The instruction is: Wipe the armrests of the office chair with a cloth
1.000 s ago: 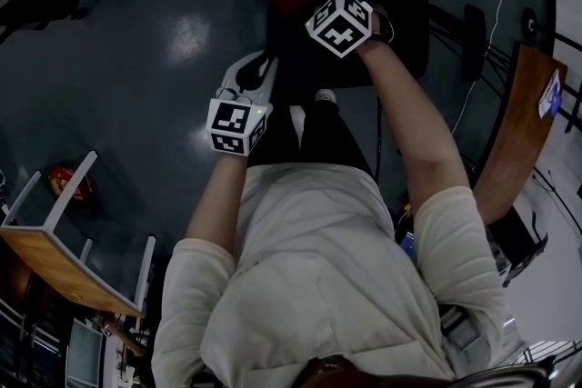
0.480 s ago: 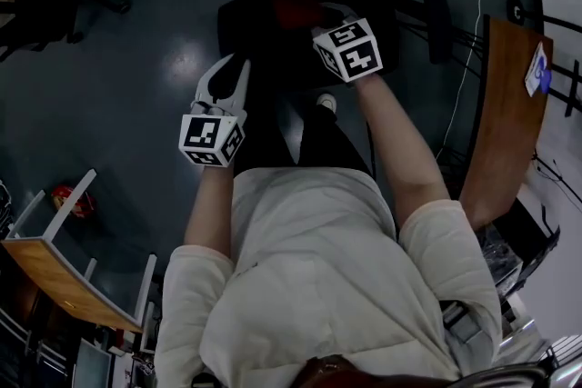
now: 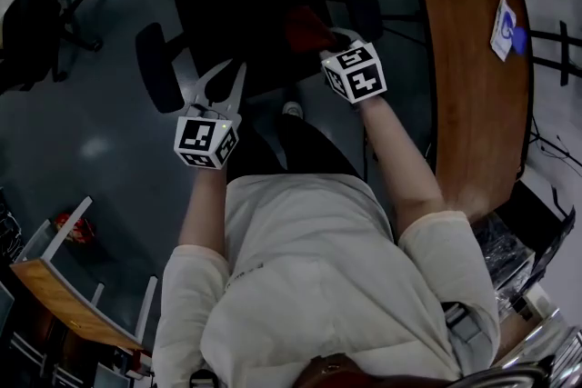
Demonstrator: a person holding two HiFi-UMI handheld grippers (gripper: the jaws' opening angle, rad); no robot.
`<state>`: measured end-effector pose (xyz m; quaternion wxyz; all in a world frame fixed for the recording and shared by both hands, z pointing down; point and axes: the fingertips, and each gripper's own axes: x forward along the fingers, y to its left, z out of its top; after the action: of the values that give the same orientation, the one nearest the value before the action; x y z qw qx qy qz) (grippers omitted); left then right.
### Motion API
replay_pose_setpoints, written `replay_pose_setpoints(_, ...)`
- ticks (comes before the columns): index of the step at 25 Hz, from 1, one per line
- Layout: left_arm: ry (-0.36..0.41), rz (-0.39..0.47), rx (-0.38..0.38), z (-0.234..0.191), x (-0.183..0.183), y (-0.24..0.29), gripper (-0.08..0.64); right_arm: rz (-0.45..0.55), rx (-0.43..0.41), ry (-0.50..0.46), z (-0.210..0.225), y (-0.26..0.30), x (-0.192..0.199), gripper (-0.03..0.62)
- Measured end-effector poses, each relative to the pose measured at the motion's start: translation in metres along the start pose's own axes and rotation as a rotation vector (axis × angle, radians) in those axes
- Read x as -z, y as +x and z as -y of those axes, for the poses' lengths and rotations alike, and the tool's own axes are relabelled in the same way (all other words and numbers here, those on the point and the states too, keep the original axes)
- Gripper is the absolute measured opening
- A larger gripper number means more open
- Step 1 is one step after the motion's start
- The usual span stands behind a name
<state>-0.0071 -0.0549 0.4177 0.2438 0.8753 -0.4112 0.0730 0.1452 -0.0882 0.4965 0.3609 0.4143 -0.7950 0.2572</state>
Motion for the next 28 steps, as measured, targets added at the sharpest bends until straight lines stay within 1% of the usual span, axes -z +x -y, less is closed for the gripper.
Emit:
replay_pose_setpoints(2,-0.002,0.008,0.000,0.021,0.002,0.021,0.046,0.001,0.016,0.001,0.024,-0.015,0.013,0.044)
replay_pose_setpoints(6,0.023,-0.007,0.038,0.054,0.002,0.059,0.033,0.020,0.049,0.028,0.065,-0.033,0.024,0.044)
replay_pose_setpoints(8,0.018,-0.008,0.050,0.059,0.001,0.075,0.017,0.027,0.067,0.040,0.081,-0.036,0.025,0.044)
replay_pose_setpoints(12,0.026,-0.027,0.085,0.062,-0.002,0.107,0.017,0.045,0.103,0.078,0.111,-0.034,0.019,0.044)
replay_pose_setpoints(16,0.051,-0.068,0.102,0.064,-0.002,0.137,0.017,0.052,0.127,0.060,0.148,-0.027,0.008,0.044)
replay_pose_setpoints(18,0.062,-0.079,0.080,0.065,-0.002,0.149,0.017,0.045,0.131,0.046,0.168,-0.022,0.003,0.044)
replay_pose_setpoints(20,0.067,-0.070,0.024,0.064,-0.005,0.159,0.017,0.030,0.126,0.028,0.187,-0.013,-0.002,0.044)
replay_pose_setpoints(22,0.061,-0.042,-0.041,0.060,-0.010,0.169,0.017,0.014,0.126,-0.005,0.204,0.000,-0.009,0.044)
replay_pose_setpoints(25,0.009,-0.005,-0.105,0.061,-0.014,0.183,0.017,0.017,0.158,-0.089,0.227,0.021,-0.025,0.044)
replay_pose_setpoints(26,-0.008,-0.002,-0.122,0.063,-0.012,0.186,0.017,0.020,0.157,-0.127,0.232,0.029,-0.030,0.044)
replay_pose_setpoints(28,-0.028,-0.004,-0.150,0.065,-0.007,0.192,0.017,0.017,0.124,-0.193,0.237,0.046,-0.037,0.044)
